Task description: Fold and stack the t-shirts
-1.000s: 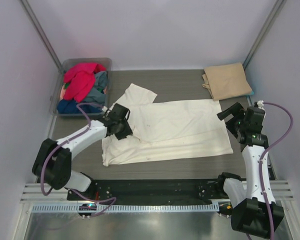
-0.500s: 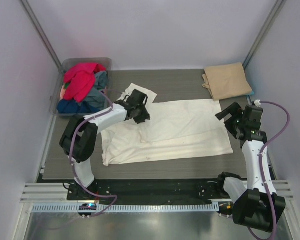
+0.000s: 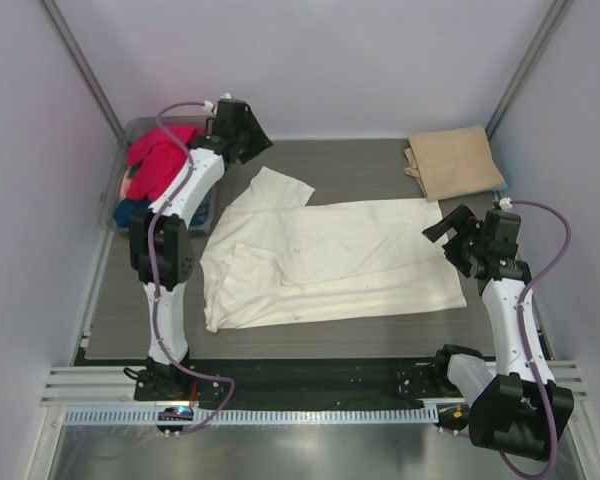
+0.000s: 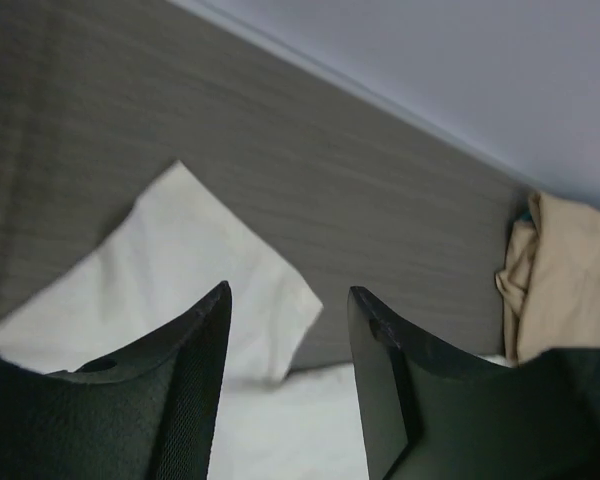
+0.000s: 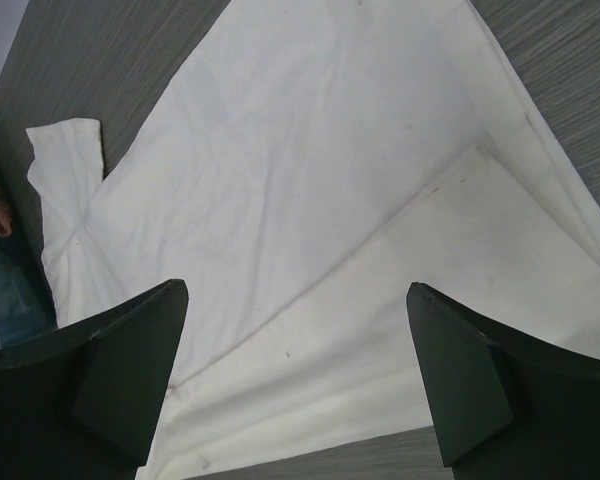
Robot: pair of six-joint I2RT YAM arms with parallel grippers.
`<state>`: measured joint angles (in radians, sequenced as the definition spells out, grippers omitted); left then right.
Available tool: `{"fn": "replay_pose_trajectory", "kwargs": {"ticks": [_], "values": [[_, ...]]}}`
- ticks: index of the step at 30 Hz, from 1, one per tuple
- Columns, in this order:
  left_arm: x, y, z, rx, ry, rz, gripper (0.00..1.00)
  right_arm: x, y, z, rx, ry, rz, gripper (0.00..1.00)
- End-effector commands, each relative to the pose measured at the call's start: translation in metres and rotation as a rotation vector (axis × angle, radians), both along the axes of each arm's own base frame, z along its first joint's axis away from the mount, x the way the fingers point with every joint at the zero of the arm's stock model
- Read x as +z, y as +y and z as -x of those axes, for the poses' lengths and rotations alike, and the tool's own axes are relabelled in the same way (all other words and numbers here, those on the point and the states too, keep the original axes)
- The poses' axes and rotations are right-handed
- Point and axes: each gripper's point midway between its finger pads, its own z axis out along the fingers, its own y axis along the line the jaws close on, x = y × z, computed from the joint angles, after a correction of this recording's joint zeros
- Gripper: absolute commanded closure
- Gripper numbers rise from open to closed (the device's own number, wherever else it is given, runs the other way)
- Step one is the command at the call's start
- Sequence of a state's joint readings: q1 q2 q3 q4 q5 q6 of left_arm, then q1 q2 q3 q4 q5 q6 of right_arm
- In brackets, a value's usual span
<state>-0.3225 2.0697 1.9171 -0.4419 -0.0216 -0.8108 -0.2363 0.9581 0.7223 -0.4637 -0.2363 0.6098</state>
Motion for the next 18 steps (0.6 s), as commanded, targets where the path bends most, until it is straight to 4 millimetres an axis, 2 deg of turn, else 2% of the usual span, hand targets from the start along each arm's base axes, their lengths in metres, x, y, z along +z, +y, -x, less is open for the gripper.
{"fn": "replay_pose_trajectory", "kwargs": {"ticks": [1,2,3,4,6,7,8,9,11,13,15,18], "values": [[-0.027,0.015,-0.029,-0.108,0.032,-0.103,0.48,0.007,0.008,-0.005,0.062,-0.038,0.02,0.03],[-0.035,0.021,-0.035,-0.124,0.049,-0.119,0.48,0.009,0.011,-0.007,0.074,-0.043,0.019,0.03],[-0.046,0.019,-0.051,-0.132,0.046,-0.108,0.47,0.009,0.014,-0.007,0.087,-0.04,0.014,0.03],[-0.052,0.015,-0.054,-0.164,0.055,-0.074,0.47,0.01,0.015,-0.008,0.095,-0.04,0.014,0.02],[-0.053,0.019,-0.071,-0.168,0.026,-0.047,0.46,0.013,0.021,-0.009,0.118,-0.042,0.019,0.03],[-0.074,0.021,-0.079,-0.165,0.04,-0.045,0.46,0.013,0.022,-0.009,0.123,-0.041,0.024,0.03],[-0.082,0.022,-0.083,-0.159,0.043,-0.041,0.45,0.013,0.024,-0.009,0.128,-0.041,0.026,0.03],[-0.096,0.022,-0.088,-0.158,0.053,-0.034,0.49,0.012,0.026,-0.008,0.136,-0.037,0.027,0.03],[-0.105,0.021,-0.095,-0.153,0.042,-0.012,0.51,0.007,0.027,-0.007,0.142,-0.026,0.033,0.03],[-0.122,0.02,-0.099,-0.147,0.054,-0.005,0.5,0.002,0.028,-0.007,0.145,-0.012,0.047,0.03],[-0.133,0.02,-0.1,-0.132,0.071,0.002,0.45,-0.003,0.029,-0.007,0.148,0.001,0.049,0.03],[-0.147,0.02,-0.1,-0.13,0.086,0.0,0.44,-0.007,0.031,-0.007,0.154,0.009,0.05,0.03]]}}
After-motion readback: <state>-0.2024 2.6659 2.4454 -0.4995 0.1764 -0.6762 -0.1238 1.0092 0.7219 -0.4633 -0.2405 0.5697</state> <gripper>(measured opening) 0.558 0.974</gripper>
